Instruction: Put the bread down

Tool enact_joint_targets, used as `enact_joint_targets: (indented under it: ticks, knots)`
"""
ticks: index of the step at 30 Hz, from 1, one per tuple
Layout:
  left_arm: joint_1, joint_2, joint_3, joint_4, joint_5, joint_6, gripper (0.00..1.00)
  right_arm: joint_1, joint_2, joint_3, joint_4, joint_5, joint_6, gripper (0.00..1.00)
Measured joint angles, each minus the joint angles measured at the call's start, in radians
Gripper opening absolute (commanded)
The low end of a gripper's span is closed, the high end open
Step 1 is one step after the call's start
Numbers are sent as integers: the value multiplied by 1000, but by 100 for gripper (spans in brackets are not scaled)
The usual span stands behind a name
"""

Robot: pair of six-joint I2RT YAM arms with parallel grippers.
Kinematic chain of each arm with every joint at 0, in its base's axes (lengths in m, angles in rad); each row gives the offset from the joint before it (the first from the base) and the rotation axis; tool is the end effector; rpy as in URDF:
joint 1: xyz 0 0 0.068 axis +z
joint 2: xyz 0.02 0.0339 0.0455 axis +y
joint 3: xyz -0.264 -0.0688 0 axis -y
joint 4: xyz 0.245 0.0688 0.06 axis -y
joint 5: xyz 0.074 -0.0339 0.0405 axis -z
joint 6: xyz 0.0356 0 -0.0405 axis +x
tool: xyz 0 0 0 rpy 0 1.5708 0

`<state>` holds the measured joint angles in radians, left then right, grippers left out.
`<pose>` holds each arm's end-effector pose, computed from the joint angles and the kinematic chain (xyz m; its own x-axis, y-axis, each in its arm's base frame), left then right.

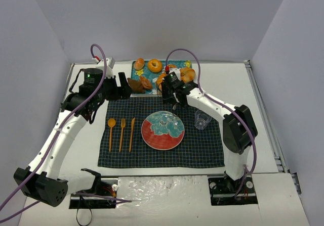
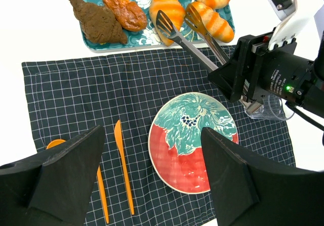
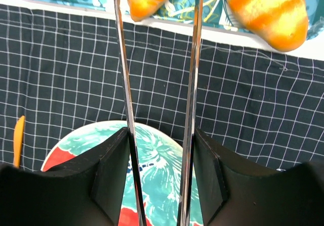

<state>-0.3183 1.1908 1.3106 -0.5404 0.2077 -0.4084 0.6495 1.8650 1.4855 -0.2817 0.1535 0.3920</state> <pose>0.2423 -0.0876 0.4031 -0.5485 -0.2284 -0.8043 0.2911 0.8496 -0.4398 0.3477 0.2572 0.2641 -0.6436 -0.0147 -0.7653 -0.2767 0.9367 0.2148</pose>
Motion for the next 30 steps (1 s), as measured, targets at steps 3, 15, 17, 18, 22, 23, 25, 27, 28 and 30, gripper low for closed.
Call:
enact_joint_targets:
  ticks: [3, 15, 17, 18, 22, 23, 25, 27, 28, 30]
  knots:
    - [0, 0, 0, 0, 0, 0, 73, 0, 3, 10, 5, 0, 0, 45]
    - [0, 0, 0, 0, 0, 0, 73, 0, 12, 10, 9, 0, 0, 19]
    - [0, 0, 0, 0, 0, 0, 73, 0, 12, 10, 9, 0, 0, 16]
    - [0, 0, 0, 0, 0, 0, 73, 0, 12, 10, 9, 0, 0, 14]
    - [0, 0, 0, 0, 0, 0, 73, 0, 12, 10, 9, 0, 0, 4]
    - [0, 0, 0, 0, 0, 0, 73, 0, 12, 10, 9, 0, 0, 1]
    - [0, 0, 0, 0, 0, 0, 73, 0, 12, 10, 9, 0, 0, 0]
    - [0, 0, -1, 0, 0, 0, 73, 0, 11, 10, 9, 1, 1, 0]
    - [0, 0, -3, 0, 0, 0, 73, 0, 11, 10, 9, 2, 1, 0]
    - [0, 0, -8, 0, 0, 0, 73, 0, 8, 11, 9, 4, 2, 0]
